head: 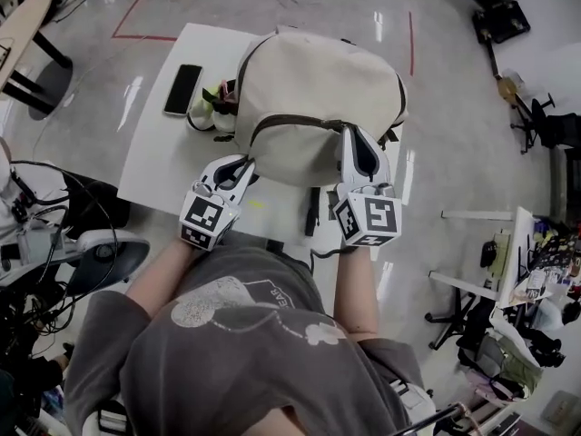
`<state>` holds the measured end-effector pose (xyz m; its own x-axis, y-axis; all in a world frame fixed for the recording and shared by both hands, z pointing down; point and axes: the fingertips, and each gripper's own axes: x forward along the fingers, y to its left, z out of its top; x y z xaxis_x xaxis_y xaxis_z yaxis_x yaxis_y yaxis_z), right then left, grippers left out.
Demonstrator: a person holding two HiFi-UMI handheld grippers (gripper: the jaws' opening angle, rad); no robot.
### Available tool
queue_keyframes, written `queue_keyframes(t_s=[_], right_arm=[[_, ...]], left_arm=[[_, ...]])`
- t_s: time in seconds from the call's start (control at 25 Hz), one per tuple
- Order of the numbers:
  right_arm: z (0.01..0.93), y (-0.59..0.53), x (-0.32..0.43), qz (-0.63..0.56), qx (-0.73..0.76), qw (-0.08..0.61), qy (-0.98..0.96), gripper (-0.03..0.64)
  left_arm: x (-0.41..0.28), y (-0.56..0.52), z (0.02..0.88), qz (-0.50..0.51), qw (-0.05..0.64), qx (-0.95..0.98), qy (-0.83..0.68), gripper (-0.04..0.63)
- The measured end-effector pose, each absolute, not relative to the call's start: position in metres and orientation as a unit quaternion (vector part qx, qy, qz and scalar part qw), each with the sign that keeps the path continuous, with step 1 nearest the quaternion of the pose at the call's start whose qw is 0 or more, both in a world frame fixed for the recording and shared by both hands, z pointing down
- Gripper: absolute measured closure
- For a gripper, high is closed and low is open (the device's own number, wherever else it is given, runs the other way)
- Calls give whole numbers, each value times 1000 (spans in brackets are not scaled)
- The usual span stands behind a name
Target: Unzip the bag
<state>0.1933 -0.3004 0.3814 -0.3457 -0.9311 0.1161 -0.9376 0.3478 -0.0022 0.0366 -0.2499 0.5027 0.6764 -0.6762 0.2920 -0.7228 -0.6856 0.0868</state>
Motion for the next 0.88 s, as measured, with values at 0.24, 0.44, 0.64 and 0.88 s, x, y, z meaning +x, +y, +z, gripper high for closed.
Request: queue_keyframes(t_s=[0.24, 0.44, 0.64, 0.88], right_arm=[[388, -292, 235, 44, 609, 44, -790, 592], [399, -285, 256, 65, 632, 38, -771, 592], [400, -283, 256, 65, 637, 34, -767, 591], [405, -282, 255, 69, 639, 41, -765, 591]], left_arm=[[38, -249, 503, 119, 99, 909, -387, 565], [37, -250, 502, 114, 103, 908, -391, 565], [37, -251, 503, 111, 109, 907, -391, 565], [37, -253, 504, 106, 114, 907, -391, 561]])
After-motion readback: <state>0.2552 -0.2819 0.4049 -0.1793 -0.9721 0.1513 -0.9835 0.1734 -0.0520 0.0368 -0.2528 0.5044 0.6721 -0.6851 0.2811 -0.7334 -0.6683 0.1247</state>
